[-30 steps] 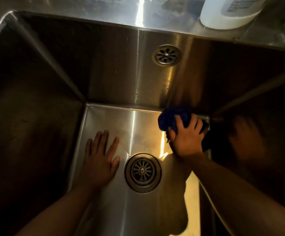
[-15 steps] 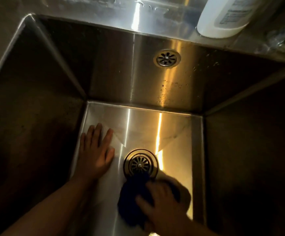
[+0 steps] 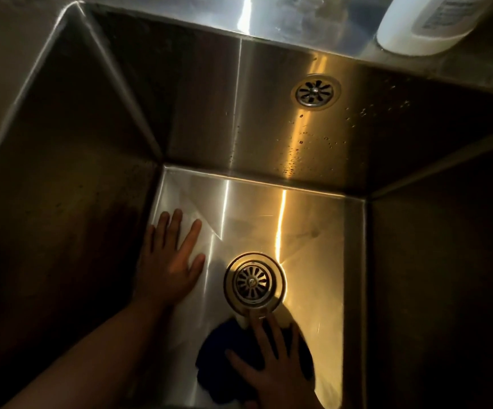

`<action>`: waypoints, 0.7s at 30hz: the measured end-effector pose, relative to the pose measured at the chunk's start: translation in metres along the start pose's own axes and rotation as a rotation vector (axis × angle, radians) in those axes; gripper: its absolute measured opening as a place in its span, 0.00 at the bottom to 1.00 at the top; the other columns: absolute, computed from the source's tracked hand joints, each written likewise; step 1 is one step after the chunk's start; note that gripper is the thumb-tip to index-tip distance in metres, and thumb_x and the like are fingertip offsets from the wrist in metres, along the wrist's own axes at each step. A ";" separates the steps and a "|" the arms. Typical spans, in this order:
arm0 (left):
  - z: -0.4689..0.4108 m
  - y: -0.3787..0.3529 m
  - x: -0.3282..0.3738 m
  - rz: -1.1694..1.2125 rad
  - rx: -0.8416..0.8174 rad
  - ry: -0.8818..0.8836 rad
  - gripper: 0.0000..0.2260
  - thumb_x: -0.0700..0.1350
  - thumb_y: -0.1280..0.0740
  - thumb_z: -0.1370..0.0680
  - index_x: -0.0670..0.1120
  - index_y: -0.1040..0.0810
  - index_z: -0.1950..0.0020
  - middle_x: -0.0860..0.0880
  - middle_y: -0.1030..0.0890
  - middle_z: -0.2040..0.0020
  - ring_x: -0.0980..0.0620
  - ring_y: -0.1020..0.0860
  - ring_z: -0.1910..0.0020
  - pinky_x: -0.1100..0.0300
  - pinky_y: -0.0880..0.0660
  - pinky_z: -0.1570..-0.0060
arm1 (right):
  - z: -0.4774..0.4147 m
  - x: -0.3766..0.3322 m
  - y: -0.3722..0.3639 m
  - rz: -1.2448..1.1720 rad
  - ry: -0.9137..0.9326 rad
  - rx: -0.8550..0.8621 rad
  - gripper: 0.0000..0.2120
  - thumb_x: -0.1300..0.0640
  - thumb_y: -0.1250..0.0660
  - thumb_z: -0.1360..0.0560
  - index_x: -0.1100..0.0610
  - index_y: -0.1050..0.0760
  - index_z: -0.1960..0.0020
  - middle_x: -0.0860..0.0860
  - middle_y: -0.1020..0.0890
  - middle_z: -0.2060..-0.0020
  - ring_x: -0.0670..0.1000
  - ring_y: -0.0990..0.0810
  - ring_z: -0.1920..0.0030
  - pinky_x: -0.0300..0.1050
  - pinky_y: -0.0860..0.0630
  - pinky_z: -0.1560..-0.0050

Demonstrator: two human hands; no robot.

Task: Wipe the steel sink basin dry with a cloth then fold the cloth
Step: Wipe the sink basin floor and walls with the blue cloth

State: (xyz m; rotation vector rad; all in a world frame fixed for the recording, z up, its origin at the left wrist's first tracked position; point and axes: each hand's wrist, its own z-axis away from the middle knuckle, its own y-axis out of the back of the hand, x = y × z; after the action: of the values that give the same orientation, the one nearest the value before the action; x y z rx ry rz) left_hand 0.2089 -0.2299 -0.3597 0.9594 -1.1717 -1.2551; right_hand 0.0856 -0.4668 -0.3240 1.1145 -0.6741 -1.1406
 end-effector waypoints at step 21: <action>-0.002 -0.006 0.000 -0.065 0.019 0.004 0.30 0.59 0.47 0.25 0.51 0.41 0.23 0.40 0.44 0.22 0.40 0.48 0.23 0.40 0.47 0.27 | -0.187 0.069 0.070 -0.121 -0.250 0.383 0.22 0.52 0.34 0.28 0.56 0.31 0.36 0.61 0.29 0.41 0.63 0.33 0.42 0.60 0.34 0.43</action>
State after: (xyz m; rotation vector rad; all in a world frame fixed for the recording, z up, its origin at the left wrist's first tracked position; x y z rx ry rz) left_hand 0.2102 -0.2305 -0.3659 1.0206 -1.1590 -1.2958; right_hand 0.2973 -0.4675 -0.3303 1.3601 -1.0637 -1.3016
